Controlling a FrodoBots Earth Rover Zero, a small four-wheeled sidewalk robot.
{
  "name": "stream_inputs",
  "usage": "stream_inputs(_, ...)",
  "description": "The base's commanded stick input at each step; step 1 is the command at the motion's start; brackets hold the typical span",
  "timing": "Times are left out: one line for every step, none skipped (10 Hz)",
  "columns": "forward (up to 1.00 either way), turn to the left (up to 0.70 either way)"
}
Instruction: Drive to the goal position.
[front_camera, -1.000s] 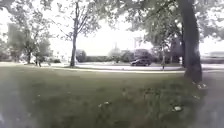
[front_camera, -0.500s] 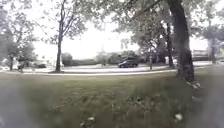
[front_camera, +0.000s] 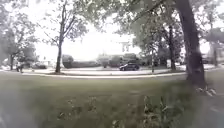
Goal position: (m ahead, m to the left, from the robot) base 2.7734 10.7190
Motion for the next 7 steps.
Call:
stream_inputs(0.70,0.35)
stream_inputs(0.70,0.35)
stream_inputs(0.70,0.35)
stream_inputs(0.70,0.35)
stream_inputs(0.70,0.16)
stream_inputs(0.70,0.00)
stream_inputs(0.70,0.00)
